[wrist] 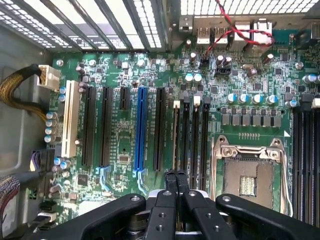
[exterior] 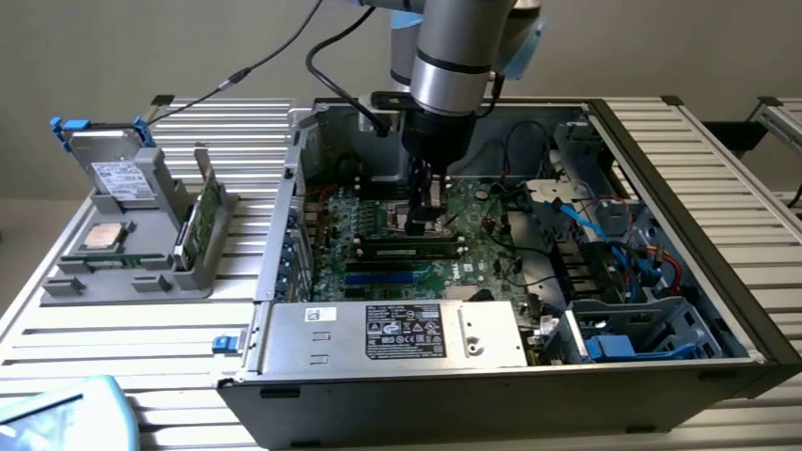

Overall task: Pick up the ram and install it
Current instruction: 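Press down the ram until it locks into place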

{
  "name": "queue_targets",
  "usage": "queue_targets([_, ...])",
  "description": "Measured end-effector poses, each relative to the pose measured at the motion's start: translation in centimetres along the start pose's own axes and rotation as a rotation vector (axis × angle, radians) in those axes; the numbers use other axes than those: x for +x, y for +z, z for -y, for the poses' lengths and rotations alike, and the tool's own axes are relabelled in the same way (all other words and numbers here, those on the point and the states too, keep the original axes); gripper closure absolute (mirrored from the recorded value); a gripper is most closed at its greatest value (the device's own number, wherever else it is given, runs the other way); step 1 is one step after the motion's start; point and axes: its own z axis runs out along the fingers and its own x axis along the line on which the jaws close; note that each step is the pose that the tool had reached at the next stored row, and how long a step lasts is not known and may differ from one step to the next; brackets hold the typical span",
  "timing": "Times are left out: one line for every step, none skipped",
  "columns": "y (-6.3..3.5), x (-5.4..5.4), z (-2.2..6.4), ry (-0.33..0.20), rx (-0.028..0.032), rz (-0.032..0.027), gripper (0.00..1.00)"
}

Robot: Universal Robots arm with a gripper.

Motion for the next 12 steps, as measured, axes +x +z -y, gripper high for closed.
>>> queue_targets([-0.01, 0.0, 0.05, -0.001, 0.0, -0.0002, 0.9])
queue_targets([-0.01, 0.0, 0.05, -0.001, 0.0, -0.0002, 0.9])
queue_targets([-0.02, 0.0, 0.05, -0.001, 0.0, -0.0003, 0.9])
queue_targets([-0.02, 0.0, 0.05, -0.001, 0.0001, -0.0003, 0.9])
queue_targets([-0.02, 0.0, 0.05, -0.002, 0.0002, -0.0005, 0.9])
queue_targets([-0.02, 0.0, 0.05, -0.003, 0.0002, -0.0006, 0.9])
queue_targets([-0.02, 0.0, 0.05, -0.003, 0.0003, -0.0006, 0.9])
queue_targets([-0.02, 0.0, 0.05, -0.004, 0.0003, -0.0006, 0.9])
queue_targets([-0.01, 0.0, 0.05, -0.004, 0.0003, -0.0007, 0.9])
queue_targets([-0.02, 0.0, 0.05, -0.004, 0.0004, -0.0007, 0.9])
queue_targets([-0.02, 0.0, 0.05, -0.004, 0.0004, -0.0007, 0.9])
queue_targets([-0.02, 0.0, 0.05, -0.005, 0.0004, -0.0008, 0.9])
